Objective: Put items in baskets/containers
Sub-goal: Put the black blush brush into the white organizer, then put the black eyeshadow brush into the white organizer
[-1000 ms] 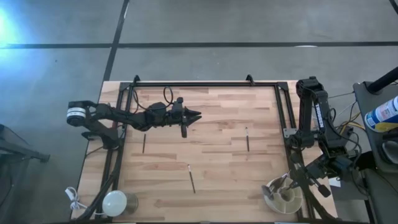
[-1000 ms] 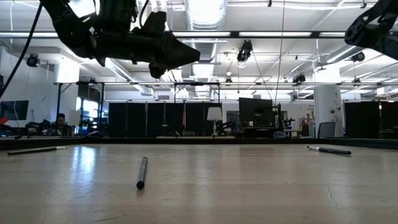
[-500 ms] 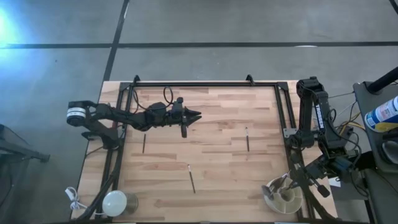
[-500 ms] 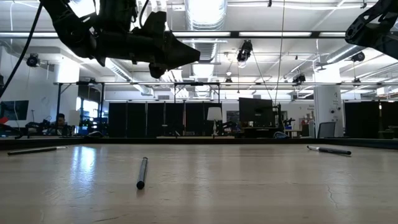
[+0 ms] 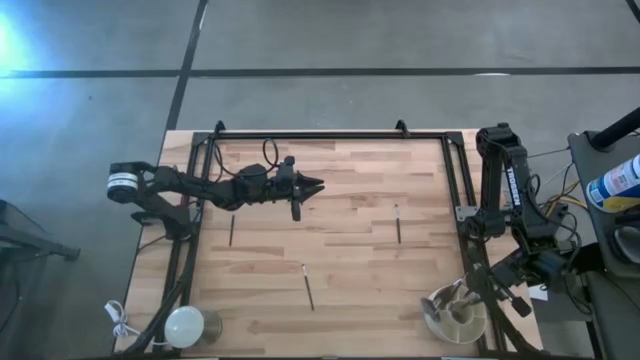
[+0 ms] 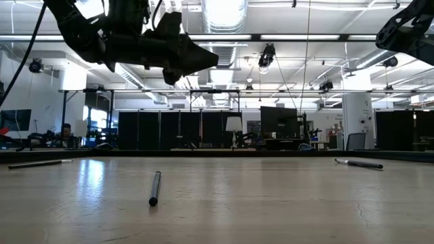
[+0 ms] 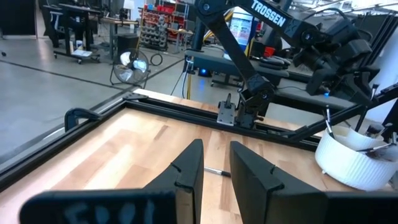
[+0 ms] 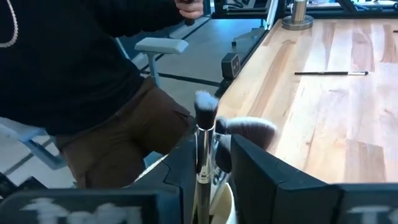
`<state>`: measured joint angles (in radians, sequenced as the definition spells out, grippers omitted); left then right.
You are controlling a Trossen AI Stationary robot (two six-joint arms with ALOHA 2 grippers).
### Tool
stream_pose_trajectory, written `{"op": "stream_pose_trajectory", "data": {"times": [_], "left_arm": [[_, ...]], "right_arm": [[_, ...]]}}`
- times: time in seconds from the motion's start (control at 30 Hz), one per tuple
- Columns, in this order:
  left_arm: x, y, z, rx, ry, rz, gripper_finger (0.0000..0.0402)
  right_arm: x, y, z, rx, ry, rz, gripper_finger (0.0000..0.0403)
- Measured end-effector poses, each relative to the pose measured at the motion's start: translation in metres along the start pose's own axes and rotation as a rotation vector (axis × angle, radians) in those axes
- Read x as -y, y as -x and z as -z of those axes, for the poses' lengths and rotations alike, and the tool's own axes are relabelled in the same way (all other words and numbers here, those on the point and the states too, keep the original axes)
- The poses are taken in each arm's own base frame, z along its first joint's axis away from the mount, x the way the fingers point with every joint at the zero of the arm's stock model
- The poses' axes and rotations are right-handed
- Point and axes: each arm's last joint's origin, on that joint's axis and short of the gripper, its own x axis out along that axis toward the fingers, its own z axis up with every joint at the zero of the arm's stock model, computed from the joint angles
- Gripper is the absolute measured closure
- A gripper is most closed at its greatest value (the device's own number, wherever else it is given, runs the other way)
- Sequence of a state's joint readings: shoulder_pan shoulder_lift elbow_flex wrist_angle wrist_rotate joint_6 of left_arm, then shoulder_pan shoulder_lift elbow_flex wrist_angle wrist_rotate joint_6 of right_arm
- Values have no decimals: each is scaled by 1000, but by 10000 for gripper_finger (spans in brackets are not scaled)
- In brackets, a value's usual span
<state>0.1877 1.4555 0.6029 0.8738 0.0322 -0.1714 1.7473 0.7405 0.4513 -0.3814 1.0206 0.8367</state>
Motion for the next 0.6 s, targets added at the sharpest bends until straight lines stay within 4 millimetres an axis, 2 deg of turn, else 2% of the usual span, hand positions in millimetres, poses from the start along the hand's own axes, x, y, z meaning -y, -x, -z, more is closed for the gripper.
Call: {"op": "stream_pose_trajectory", "data": {"times": [0.6], "left_arm": [[0,0,1,-4,-18,-1,330]], "right_arm": [[-3,2,-12,35,-75,16,257]]}}
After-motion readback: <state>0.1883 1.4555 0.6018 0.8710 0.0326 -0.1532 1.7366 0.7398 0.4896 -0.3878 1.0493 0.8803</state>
